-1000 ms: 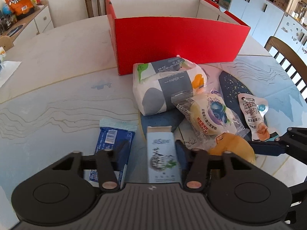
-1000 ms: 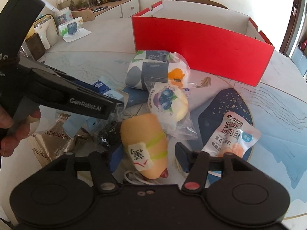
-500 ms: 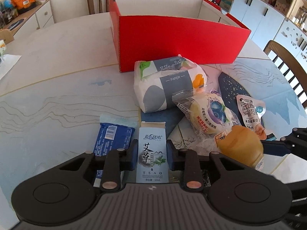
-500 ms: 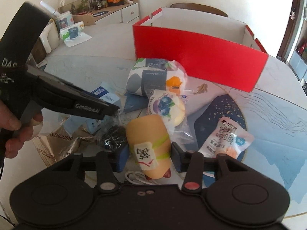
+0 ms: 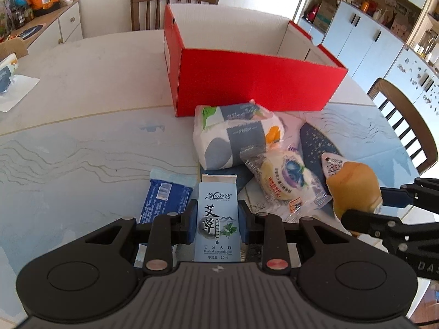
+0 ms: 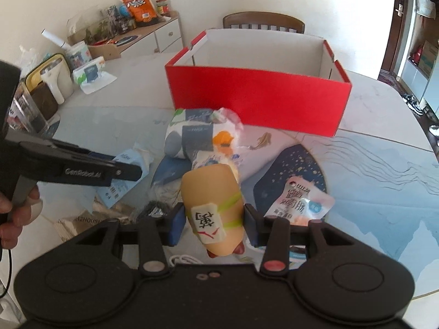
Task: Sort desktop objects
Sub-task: 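Carry the yellow toy and white carton with both tools into the red box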
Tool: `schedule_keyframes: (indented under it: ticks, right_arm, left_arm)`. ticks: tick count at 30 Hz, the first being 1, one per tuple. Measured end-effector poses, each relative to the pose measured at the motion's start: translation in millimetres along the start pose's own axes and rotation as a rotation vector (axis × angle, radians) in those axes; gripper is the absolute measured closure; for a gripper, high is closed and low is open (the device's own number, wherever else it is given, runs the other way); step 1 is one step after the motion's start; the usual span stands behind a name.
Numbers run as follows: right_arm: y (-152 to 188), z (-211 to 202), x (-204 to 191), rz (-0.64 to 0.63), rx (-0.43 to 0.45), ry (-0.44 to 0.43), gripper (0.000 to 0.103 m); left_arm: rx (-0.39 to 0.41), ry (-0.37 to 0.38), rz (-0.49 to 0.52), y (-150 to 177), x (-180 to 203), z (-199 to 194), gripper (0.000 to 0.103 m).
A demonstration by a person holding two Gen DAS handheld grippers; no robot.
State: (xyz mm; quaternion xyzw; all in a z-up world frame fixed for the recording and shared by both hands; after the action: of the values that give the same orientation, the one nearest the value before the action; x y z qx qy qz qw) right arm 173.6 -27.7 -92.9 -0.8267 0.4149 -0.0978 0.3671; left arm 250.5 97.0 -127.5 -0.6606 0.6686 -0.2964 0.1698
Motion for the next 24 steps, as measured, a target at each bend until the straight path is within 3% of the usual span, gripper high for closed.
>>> schedule_keyframes:
  ticks: [11, 24]
  right_arm:
    - [-30.2, -11.2, 21.1, 0.031, 0.027, 0.027, 0.059]
    - [-93.2, -19.5, 54.5, 0.052, 0.088, 0.028, 0.060]
  left_arm:
    - [0.018, 0.020, 0.017, -16.9, 11.0, -15.2, 0.075]
    - [0.075, 0.036, 0.049, -69.8, 25.0, -22.1, 0.075]
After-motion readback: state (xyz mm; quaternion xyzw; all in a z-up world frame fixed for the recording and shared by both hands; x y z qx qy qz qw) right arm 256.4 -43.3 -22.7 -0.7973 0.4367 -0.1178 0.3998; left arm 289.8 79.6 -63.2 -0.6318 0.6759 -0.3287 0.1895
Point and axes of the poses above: each gripper's, at about its wrist camera, not at the fingertips, and z roughly the way its jaws point, x to its right, y to its underside, the point moved 7 cm from there along z, roughly the way its jaws point, and after that the axes turned 5 degrees about x, right-handed, at the moved point
